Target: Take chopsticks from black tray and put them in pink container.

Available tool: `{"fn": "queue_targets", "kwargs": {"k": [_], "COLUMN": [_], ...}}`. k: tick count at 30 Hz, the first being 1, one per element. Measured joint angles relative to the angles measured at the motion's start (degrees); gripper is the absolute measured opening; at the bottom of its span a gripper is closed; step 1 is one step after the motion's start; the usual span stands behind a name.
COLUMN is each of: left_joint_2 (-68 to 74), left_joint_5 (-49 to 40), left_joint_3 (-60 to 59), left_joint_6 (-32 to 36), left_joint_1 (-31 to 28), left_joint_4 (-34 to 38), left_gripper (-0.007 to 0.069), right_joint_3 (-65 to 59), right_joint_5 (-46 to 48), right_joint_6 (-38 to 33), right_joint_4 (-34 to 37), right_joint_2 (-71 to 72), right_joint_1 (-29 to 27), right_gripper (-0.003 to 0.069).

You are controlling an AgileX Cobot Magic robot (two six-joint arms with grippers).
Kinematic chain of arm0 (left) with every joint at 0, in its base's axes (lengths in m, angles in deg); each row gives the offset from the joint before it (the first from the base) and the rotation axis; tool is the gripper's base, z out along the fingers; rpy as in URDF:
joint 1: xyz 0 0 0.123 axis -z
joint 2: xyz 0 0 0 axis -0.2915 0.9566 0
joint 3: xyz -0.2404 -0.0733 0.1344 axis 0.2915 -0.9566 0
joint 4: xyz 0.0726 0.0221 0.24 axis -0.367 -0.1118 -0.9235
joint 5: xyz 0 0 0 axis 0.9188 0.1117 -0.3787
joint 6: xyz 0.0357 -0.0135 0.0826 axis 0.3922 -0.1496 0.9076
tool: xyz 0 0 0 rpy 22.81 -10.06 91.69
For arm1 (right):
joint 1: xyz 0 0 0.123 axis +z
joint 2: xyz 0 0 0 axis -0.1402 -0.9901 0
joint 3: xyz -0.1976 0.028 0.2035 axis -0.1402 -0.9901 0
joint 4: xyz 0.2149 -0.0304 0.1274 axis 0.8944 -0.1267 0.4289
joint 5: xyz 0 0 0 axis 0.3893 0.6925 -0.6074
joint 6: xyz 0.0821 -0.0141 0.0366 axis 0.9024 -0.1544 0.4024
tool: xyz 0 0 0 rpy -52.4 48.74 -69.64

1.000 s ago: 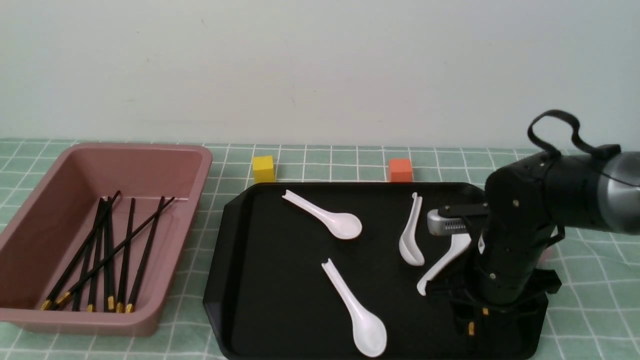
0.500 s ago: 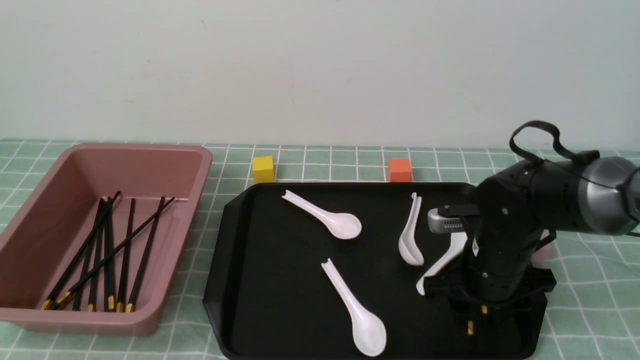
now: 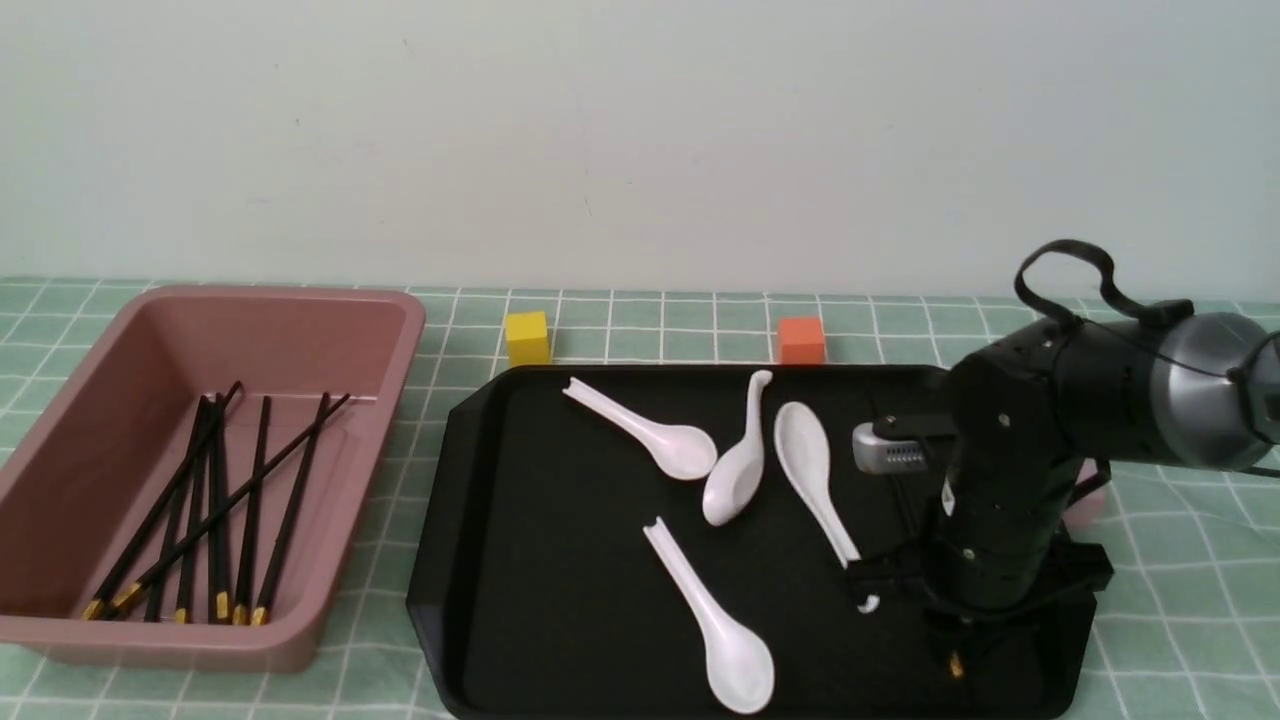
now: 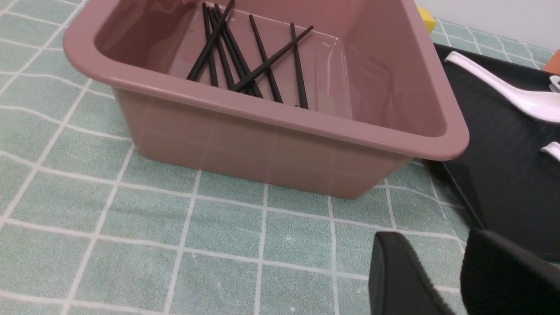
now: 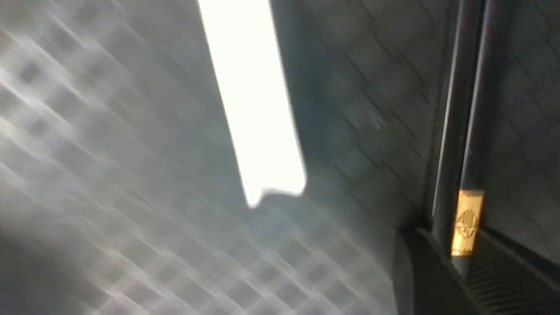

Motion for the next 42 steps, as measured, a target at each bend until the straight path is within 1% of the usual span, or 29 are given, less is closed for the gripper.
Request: {"fn": "queue_targets", "kwargs": {"k": [5, 8, 10, 14, 16, 18, 20, 21, 22, 25, 26, 27, 30, 35, 36, 39, 42], "left_joint_2": [0.00, 0.00, 0.00, 0.00, 0.00, 0.00, 0.00, 0.00, 0.00, 0.00, 0.00, 0.00, 0.00, 0.00, 0.00, 0.00, 0.00], "left_joint_5": [0.00, 0.00, 0.00, 0.00, 0.00, 0.00, 0.00, 0.00, 0.00, 0.00, 0.00, 0.00, 0.00, 0.00, 0.00, 0.00, 0.00], "left_joint_3": [0.00, 0.00, 0.00, 0.00, 0.00, 0.00, 0.00, 0.00, 0.00, 0.00, 0.00, 0.00, 0.00, 0.00, 0.00, 0.00, 0.00], "left_joint_6": [0.00, 0.00, 0.00, 0.00, 0.00, 0.00, 0.00, 0.00, 0.00, 0.00, 0.00, 0.00, 0.00, 0.00, 0.00, 0.00, 0.00], "left_joint_1": [0.00, 0.00, 0.00, 0.00, 0.00, 0.00, 0.00, 0.00, 0.00, 0.00, 0.00, 0.00, 0.00, 0.00, 0.00, 0.00, 0.00], "left_joint_4": [0.00, 0.00, 0.00, 0.00, 0.00, 0.00, 0.00, 0.00, 0.00, 0.00, 0.00, 0.00, 0.00, 0.00, 0.00, 0.00, 0.00], "left_gripper": [0.0239, 0.0239, 0.0239, 0.0239, 0.0239, 0.0239, 0.0239, 0.0239, 0.0239, 0.0239, 0.0239, 0.0239, 0.0239, 0.0239, 0.0239, 0.0239, 0.0239], "right_joint_3": [-0.58, -0.25, 0.44, 7.29, 11.52, 14.70, 18.49, 19.22, 22.05, 26.34, 28.22, 28.52, 33.40, 38.09, 38.27, 38.74, 38.91], "right_joint_5": [6.65, 10.55, 11.94, 13.31, 12.48, 10.62, 7.45, 6.71, 3.55, -2.36, -5.35, -5.86, -14.88, -26.92, -27.41, -34.15, -36.72], "right_joint_6": [-0.18, -0.38, -0.38, -2.04, -4.60, -7.10, -10.29, -10.90, -13.29, -17.26, -18.57, -19.09, -21.81, -22.26, -22.26, -22.26, -22.26], "right_joint_4": [-1.73, -2.58, -2.49, 1.06, 4.33, 7.65, 12.55, 13.41, 16.25, 20.89, 22.60, 22.87, 27.22, 30.46, 30.58, 31.73, 32.02], "right_joint_2": [5.09, 10.88, 12.94, 18.39, 18.91, 18.50, 16.57, 16.31, 13.73, 7.60, 4.58, 4.07, -4.34, -13.83, -14.37, -17.91, -19.07], "right_joint_1": [-0.06, -0.06, -0.06, 0.85, 2.60, 4.77, 8.52, 8.88, 11.80, 16.60, 18.12, 18.69, 22.76, 26.47, 26.57, 27.77, 28.10], "right_gripper": [0.0145, 0.0145, 0.0145, 0.0145, 0.0145, 0.0145, 0.0145, 0.0145, 0.0145, 0.0145, 0.0145, 0.0145, 0.0145, 0.0145, 0.0145, 0.0148, 0.0171]}}
